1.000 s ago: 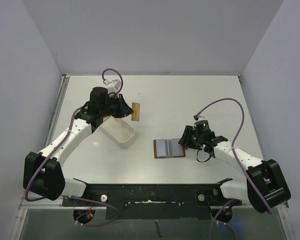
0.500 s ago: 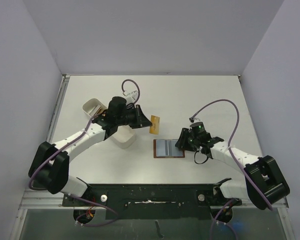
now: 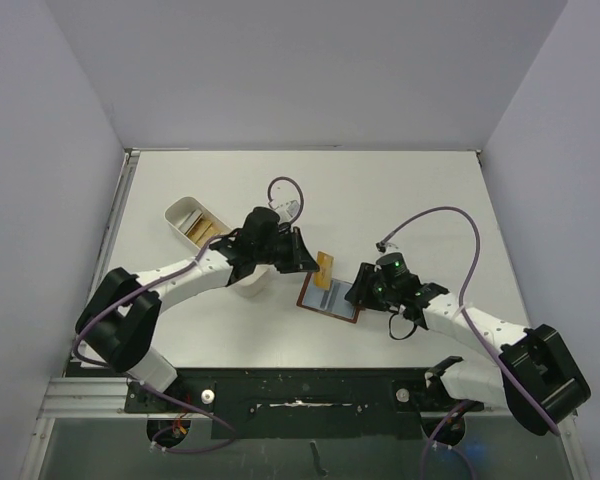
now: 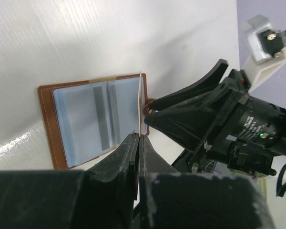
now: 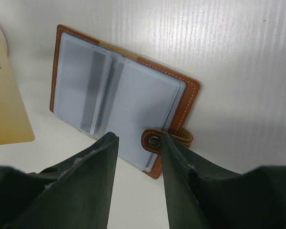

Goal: Put the credit cards into the card holder
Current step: Insert the credit card into the card holder.

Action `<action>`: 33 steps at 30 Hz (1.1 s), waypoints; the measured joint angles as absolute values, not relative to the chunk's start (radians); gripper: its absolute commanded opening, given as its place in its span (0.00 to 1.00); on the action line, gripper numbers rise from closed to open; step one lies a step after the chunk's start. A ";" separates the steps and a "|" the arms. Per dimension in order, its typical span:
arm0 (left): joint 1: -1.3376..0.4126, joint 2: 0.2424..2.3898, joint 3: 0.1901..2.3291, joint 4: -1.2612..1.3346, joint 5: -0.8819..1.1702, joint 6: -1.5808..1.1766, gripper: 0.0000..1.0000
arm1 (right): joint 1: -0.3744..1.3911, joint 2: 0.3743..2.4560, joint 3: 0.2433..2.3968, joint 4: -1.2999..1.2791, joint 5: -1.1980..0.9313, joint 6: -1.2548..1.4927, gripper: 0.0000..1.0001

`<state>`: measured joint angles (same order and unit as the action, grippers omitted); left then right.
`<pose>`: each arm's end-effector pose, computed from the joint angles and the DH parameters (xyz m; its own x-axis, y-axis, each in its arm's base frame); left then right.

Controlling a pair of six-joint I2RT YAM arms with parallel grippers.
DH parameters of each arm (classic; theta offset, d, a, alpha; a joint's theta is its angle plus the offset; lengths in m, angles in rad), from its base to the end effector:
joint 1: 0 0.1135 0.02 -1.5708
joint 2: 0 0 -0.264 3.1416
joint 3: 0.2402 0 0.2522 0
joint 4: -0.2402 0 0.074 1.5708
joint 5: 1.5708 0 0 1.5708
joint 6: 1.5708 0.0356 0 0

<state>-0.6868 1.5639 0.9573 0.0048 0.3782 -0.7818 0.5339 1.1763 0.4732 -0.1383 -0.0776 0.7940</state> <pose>0.2561 -0.2270 0.2265 -0.8917 -0.1156 -0.4377 0.2768 0.6259 -0.7291 0.1855 0.1129 0.1630 -0.8435 0.3274 -0.4259 0.0709 0.8538 0.5158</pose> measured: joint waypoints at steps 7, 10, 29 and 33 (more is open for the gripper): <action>-0.694 1.637 0.958 0.005 0.410 -0.759 0.00 | 0.532 1.168 0.500 -0.193 -0.015 0.776 0.43; -0.695 1.663 0.958 0.012 0.435 -0.748 0.00 | 0.528 1.169 0.505 -0.194 0.003 0.768 0.40; -0.703 1.785 0.961 0.073 0.517 -0.723 0.00 | 0.505 1.288 0.505 -0.147 0.011 0.754 0.27; -0.704 1.785 0.963 0.065 0.517 -0.712 0.00 | 0.505 1.288 0.505 -0.146 0.011 0.751 0.28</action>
<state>-0.7044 1.7855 0.9627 0.0654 0.5167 -0.7120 0.5045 1.2884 0.5053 -0.1463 0.0113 0.7513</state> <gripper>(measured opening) 0.014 0.277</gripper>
